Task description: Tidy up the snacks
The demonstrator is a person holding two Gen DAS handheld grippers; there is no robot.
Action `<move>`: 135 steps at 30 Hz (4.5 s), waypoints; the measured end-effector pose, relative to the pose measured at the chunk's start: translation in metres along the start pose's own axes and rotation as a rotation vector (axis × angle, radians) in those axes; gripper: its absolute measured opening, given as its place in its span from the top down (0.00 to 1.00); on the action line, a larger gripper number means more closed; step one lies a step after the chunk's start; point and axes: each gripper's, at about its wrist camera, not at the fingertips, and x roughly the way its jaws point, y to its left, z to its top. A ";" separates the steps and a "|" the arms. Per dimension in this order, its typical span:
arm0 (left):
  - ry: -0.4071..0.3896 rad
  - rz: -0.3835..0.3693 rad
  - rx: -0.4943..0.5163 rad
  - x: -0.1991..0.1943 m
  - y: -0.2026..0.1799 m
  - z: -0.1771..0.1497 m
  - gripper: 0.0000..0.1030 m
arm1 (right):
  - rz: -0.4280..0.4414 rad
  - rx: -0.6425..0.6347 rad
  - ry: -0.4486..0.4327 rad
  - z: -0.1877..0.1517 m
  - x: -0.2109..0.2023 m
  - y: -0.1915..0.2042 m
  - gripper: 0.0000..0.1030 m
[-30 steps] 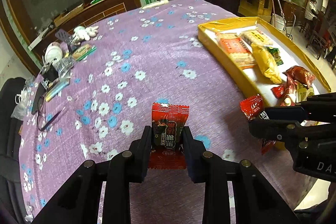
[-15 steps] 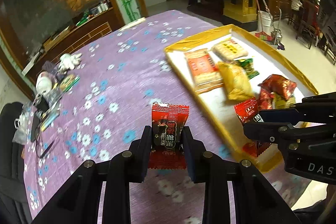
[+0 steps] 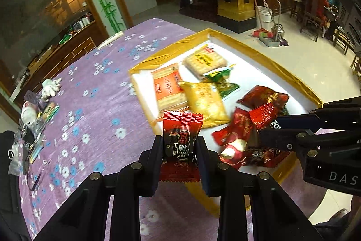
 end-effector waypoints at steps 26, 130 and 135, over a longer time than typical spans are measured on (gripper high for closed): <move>0.079 -0.074 -0.042 0.046 -0.025 0.004 0.71 | -0.051 0.000 0.030 0.009 0.014 -0.036 0.76; -0.003 0.069 0.090 -0.037 0.040 -0.047 0.01 | -0.285 0.051 -0.267 -0.087 -0.070 0.040 0.00; 0.024 0.064 0.112 -0.028 0.039 -0.050 0.01 | -0.270 0.093 -0.261 -0.094 -0.063 0.038 0.00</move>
